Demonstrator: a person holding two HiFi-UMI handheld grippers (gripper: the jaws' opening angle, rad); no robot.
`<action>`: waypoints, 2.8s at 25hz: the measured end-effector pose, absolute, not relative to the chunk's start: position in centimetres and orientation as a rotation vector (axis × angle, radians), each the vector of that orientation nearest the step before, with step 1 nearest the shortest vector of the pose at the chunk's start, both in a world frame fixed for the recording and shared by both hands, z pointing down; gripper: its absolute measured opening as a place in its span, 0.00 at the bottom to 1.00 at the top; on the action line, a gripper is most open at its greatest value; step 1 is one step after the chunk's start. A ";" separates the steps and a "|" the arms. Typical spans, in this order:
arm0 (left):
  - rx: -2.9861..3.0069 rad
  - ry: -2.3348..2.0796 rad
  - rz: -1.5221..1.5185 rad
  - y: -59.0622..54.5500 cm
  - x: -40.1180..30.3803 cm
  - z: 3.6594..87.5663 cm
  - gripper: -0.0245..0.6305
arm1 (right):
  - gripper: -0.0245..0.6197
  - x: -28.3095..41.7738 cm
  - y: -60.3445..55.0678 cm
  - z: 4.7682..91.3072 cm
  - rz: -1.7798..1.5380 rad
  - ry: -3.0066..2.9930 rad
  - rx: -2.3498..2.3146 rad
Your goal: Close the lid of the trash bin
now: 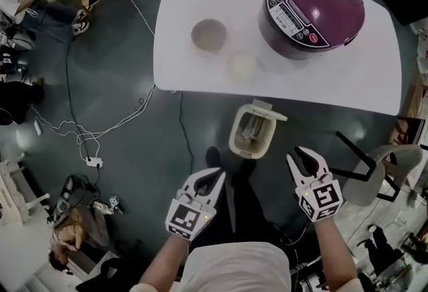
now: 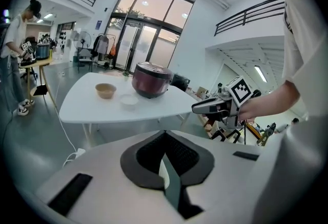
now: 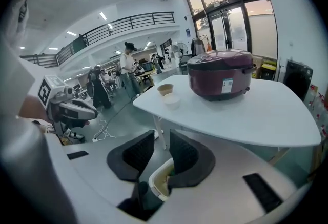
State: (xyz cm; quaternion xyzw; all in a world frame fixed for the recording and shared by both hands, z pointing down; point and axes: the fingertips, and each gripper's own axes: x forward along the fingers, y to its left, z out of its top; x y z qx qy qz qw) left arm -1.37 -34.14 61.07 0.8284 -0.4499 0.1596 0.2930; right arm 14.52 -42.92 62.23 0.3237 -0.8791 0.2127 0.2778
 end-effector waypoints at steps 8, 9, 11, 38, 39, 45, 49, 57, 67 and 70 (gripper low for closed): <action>2.196 -1.135 0.446 -35.5 -0.8 67.9 0.06 | 0.21 12.8 -46.7 71.4 0.556 -2.294 0.833; 2.191 -1.131 0.446 -35.7 -0.7 68.8 0.06 | 0.21 12.8 -47.0 72.7 0.556 -2.285 0.824; 2.180 -1.121 0.451 -35.9 -0.3 70.7 0.06 | 0.21 13.0 -47.7 75.4 0.569 -2.266 0.812; 2.122 -1.059 0.487 -36.2 0.0 81.0 0.06 | 0.23 14.5 -51.0 91.1 0.650 -2.128 0.775; 2.123 -1.056 0.489 -36.2 0.0 81.1 0.06 | 0.23 14.5 -50.7 91.0 0.652 -2.131 0.772; 2.126 -1.041 0.490 -36.0 0.4 81.7 0.06 | 0.21 14.2 -47.6 90.9 0.651 -2.150 0.728; 2.124 -1.038 0.491 -35.8 0.5 82.3 0.06 | 0.21 13.7 -45.7 91.2 0.611 -2.155 0.699; 2.122 -1.009 0.514 -34.5 1.2 83.8 0.06 | 0.20 13.1 -41.4 92.6 0.634 -2.152 0.635; 2.106 -0.987 0.526 -33.5 2.1 85.6 0.06 | 0.20 12.9 -37.3 96.3 0.666 -2.121 0.564; 2.100 -0.981 0.531 -33.2 1.8 86.7 0.06 | 0.21 12.1 -36.3 97.7 0.665 -2.108 0.533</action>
